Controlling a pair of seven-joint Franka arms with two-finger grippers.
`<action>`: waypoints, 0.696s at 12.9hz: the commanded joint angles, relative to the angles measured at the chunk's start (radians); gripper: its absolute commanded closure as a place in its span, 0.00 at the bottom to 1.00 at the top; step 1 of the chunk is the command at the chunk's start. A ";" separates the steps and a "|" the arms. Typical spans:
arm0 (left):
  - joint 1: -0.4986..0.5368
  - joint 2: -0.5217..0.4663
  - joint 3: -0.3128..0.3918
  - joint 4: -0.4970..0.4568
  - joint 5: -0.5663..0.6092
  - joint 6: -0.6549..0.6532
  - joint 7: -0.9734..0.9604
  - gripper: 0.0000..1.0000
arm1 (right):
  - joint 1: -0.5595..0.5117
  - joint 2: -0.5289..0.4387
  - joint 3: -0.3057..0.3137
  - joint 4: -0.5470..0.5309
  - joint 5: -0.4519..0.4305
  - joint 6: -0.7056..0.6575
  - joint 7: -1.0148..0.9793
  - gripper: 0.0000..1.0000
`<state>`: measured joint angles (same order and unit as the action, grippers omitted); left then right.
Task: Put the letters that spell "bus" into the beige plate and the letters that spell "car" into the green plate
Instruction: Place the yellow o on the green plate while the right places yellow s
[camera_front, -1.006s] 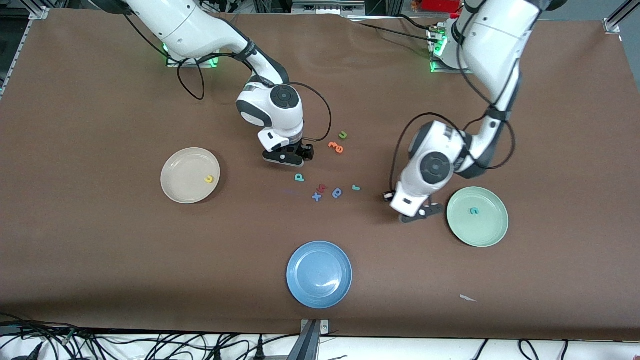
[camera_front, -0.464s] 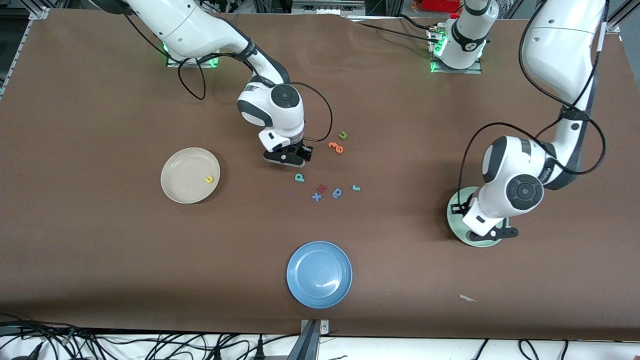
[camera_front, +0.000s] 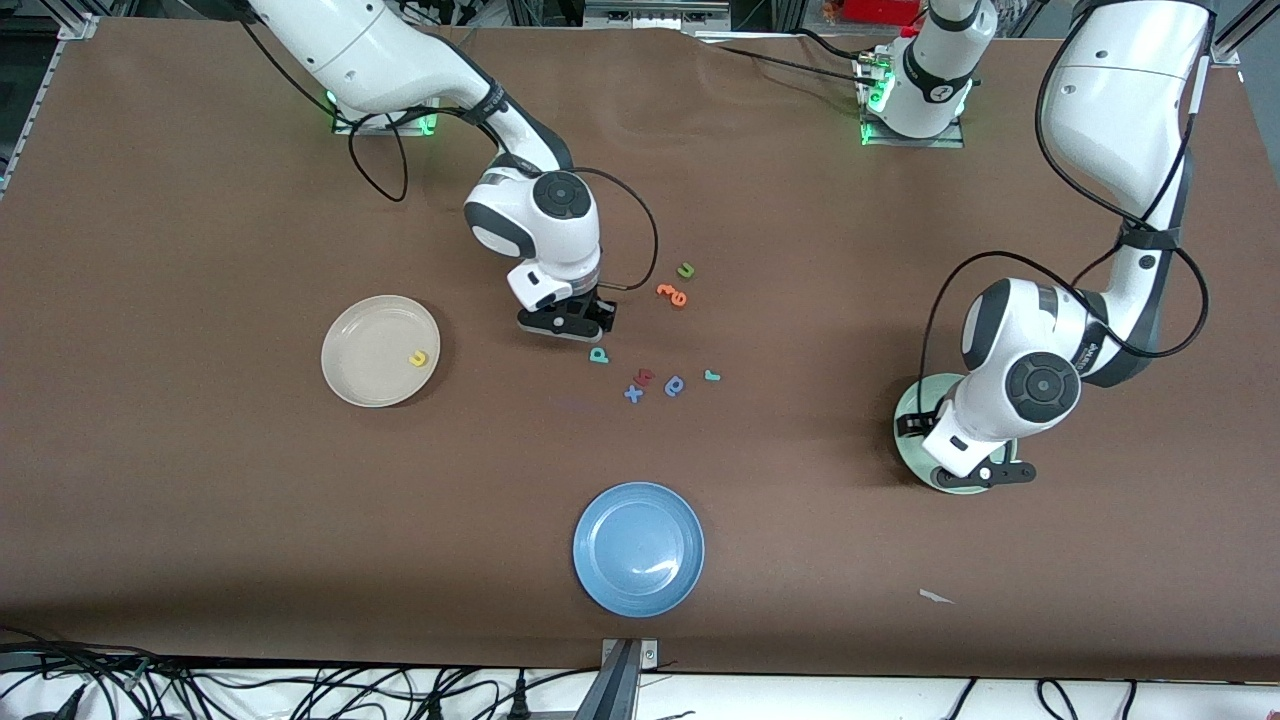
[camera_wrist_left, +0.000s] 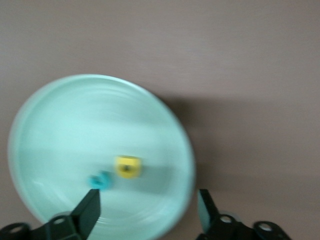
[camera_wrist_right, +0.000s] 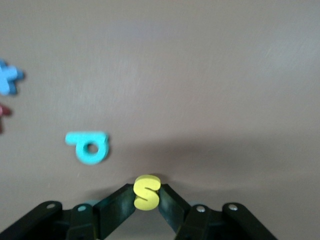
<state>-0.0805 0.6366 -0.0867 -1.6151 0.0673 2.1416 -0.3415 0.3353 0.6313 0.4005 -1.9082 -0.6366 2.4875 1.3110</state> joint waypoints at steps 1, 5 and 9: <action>-0.079 0.009 0.002 0.023 -0.089 0.020 -0.115 0.00 | -0.077 -0.129 -0.006 -0.130 -0.002 -0.007 -0.137 0.79; -0.232 0.034 -0.002 -0.002 -0.092 0.147 -0.452 0.00 | -0.238 -0.258 -0.003 -0.268 -0.002 -0.007 -0.395 0.79; -0.326 0.063 -0.002 -0.038 -0.103 0.279 -0.816 0.00 | -0.352 -0.301 -0.003 -0.334 -0.002 -0.006 -0.558 0.78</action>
<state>-0.3777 0.6925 -0.1003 -1.6246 -0.0047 2.3541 -1.0359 0.0266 0.3768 0.3852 -2.1800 -0.6365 2.4710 0.8136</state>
